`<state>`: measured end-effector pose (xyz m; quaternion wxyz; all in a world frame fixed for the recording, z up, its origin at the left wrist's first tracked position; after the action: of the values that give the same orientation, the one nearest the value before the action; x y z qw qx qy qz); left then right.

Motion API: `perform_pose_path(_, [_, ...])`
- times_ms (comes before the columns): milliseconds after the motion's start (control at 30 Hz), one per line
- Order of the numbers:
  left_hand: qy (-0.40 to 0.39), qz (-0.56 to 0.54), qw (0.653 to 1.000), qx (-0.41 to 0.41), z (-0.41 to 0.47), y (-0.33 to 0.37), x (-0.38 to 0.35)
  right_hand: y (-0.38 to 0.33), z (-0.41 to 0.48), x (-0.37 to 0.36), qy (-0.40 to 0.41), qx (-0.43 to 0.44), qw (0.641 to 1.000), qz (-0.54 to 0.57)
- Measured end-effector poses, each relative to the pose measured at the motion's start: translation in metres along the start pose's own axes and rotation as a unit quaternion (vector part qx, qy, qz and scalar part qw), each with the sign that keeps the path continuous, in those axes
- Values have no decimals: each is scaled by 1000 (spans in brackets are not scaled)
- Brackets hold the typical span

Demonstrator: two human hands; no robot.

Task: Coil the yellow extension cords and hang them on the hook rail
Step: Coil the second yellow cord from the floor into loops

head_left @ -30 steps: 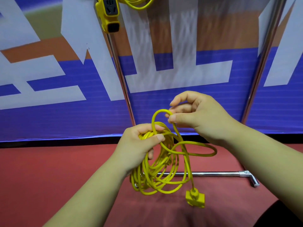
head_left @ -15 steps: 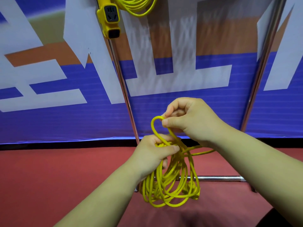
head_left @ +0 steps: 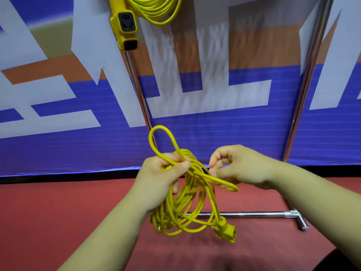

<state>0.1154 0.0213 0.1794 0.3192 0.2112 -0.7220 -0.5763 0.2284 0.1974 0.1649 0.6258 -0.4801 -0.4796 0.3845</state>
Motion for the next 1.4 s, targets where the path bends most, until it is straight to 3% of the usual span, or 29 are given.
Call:
perform_pose_path(133, [18,-14,999,-24,-7,6,5,-10,-1,-7,-24,50,998,-31])
perform_pose_path(400, [10,-60,998,-26,-9,4,8,-17,4,-30,59,170,953,-244])
perform_pose_path(533, [19,-93,995,-5,-6,0,16,-22,10,-35,74,188,943,-264])
perform_pose_path(667, [58,-66,996,17,-2,-12,27,-37,10,-12,138,156,964,-165])
perform_pose_path(800, [63,21,997,36,5,-26,22,-55,7,2,200,175,962,-57])
perform_pose_path(900, [56,27,997,48,10,-29,18,-61,5,2,209,189,959,3])
perform_pose_path(1133, [-46,34,997,48,4,-20,-12,-60,13,-14,218,164,957,100])
perform_pose_path(1400, [-93,23,994,42,6,-19,-41,-53,15,-20,238,132,951,144])
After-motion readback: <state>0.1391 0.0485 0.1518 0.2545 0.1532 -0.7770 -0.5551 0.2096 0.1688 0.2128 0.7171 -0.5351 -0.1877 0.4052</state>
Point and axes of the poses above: each hand's wrist, its own z-axis towards the middle knuckle, its own x-axis out of the back of the hand, y = z × x, the point moved 4 cm from there along z, towards the middle knuckle, and after that the axes turned 15 degrees about x, right-handed, at the moved point
